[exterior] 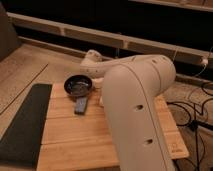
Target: Place the pepper in the ceramic cup
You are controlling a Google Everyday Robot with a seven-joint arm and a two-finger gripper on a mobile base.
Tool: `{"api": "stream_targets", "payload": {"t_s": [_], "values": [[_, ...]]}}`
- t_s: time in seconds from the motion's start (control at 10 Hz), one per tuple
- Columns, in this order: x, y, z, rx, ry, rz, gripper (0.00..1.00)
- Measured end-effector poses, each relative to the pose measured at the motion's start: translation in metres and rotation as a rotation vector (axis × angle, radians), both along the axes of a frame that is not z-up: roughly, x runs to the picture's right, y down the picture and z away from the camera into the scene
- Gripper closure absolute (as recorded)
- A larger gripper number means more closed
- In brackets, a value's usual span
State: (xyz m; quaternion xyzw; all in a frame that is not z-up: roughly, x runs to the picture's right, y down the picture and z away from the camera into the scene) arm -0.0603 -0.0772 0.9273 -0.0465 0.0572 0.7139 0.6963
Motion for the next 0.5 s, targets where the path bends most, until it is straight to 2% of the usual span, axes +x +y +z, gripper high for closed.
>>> {"api": "stream_targets", "payload": {"t_s": [0.4,0.5], "values": [[0.0051,0.0002,-0.001,0.002,0.013,0.01,0.98],[0.0053,0.0004,-0.0012,0.002,0.013,0.012,0.92]]}}
